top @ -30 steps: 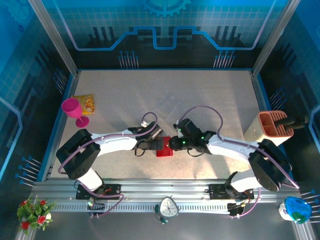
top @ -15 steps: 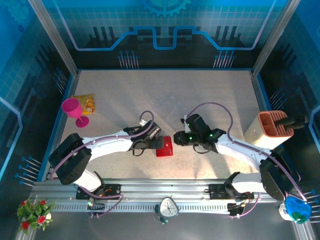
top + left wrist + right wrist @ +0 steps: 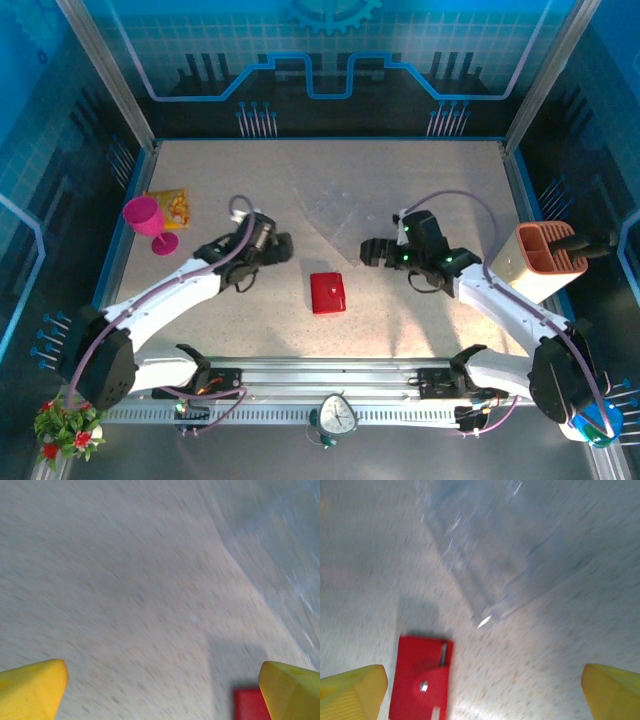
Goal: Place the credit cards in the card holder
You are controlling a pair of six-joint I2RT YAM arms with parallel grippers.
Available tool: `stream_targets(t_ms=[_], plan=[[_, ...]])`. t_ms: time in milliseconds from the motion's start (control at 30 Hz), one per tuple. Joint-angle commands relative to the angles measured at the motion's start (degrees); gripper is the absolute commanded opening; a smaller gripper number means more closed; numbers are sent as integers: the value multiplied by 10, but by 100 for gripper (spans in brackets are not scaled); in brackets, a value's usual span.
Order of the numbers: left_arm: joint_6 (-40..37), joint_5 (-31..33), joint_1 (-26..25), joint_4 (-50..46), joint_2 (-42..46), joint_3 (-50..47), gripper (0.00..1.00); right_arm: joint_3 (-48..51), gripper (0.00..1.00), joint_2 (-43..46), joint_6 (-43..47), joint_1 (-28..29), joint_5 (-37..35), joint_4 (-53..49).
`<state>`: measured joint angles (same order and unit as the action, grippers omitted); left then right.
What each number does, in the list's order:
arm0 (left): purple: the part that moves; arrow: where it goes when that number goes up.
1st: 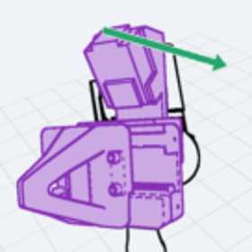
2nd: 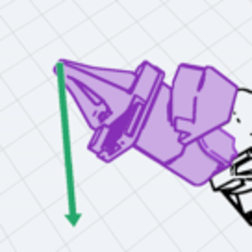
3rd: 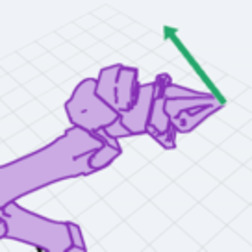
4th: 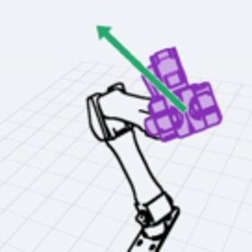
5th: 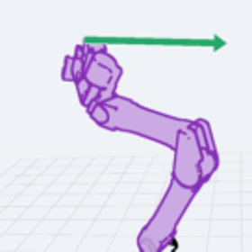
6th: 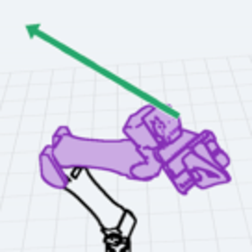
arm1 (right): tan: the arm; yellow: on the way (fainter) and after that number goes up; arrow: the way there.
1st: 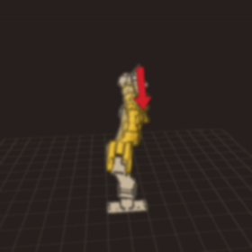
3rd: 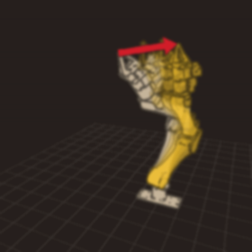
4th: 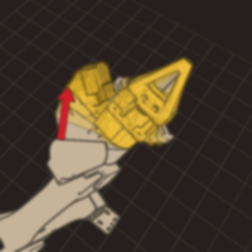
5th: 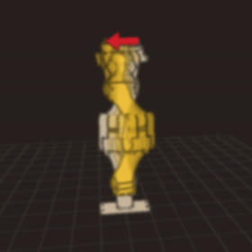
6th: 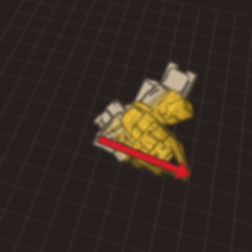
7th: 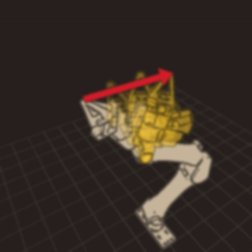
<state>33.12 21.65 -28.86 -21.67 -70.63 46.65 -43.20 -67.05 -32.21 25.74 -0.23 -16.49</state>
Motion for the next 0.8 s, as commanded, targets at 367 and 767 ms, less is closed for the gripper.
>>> stream_targets(t_ms=[367, 767], plan=[[-197, 78, 215, 226, 27, -80, 99, 32, 100, -82, 167, -167, -260, 202], [-248, 1, 256, 527, -58, -211, 99, 128, 100, -196, 318, -177, -211, 530]])
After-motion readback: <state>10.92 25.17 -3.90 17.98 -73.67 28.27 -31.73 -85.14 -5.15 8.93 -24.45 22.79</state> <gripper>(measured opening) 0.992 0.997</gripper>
